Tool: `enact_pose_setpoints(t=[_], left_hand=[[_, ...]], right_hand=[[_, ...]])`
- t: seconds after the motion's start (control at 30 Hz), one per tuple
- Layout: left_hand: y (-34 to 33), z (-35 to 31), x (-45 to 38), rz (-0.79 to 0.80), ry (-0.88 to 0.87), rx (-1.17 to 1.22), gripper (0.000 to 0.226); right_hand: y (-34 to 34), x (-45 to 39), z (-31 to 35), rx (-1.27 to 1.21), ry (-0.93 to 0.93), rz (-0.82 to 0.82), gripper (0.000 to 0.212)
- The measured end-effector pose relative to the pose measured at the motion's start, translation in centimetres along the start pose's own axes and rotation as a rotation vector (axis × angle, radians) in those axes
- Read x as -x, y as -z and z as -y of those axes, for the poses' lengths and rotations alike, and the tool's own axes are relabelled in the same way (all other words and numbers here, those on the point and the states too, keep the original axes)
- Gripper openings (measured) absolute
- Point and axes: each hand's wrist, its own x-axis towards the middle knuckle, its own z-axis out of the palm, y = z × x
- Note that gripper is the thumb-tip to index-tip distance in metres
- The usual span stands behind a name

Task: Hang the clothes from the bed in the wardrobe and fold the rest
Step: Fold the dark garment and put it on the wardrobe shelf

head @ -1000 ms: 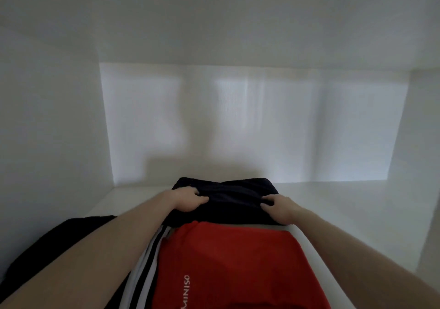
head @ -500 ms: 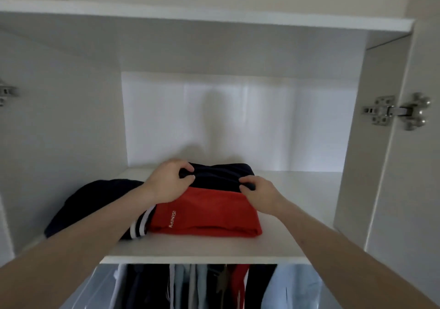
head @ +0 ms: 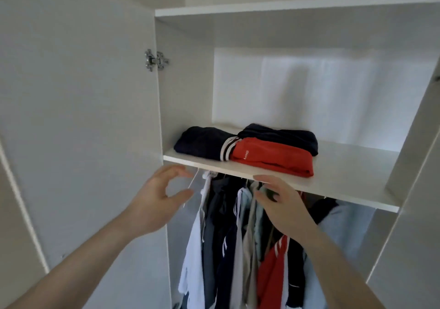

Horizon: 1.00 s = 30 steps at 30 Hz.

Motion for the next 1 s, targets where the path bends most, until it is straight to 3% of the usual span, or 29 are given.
enact_pose_setpoints(t=[0.13, 0.3, 0.4, 0.5, 0.6, 0.8, 1.0], left_hand=[[6.4, 1.8, 7.8, -0.239, -0.01, -0.154, 0.042], [13.3, 3.8, 13.6, -0.525, -0.077, -0.428, 0.064], [17.1, 6.6, 15.1, -0.666, -0.08, -0.438, 0.085], [20.0, 11.2, 14.8, -0.583, 0.101, -0.228, 0.097], [19.8, 14.0, 13.8, -0.351, 0.283, 0.021, 0.08], [18.7, 13.8, 12.4, -0.416, 0.202, 0.022, 0.064], [15.4, 11.4, 11.6, -0.327, 0.104, -0.02, 0.045]], right_hand=[[-5.1, 5.1, 2.5, 0.004, 0.059, 0.126, 0.034], [-10.9, 9.4, 6.1, 0.034, 0.076, 0.145, 0.038], [-13.9, 11.9, 8.1, 0.004, 0.088, 0.125, 0.037], [-16.6, 15.0, 10.1, -0.006, 0.087, 0.083, 0.038], [-17.4, 18.7, 11.5, 0.015, 0.086, 0.026, 0.039], [-13.2, 25.0, 12.5, 0.069, -0.006, -0.193, 0.041], [-7.0, 30.1, 12.3, 0.14, -0.025, -0.514, 0.046]])
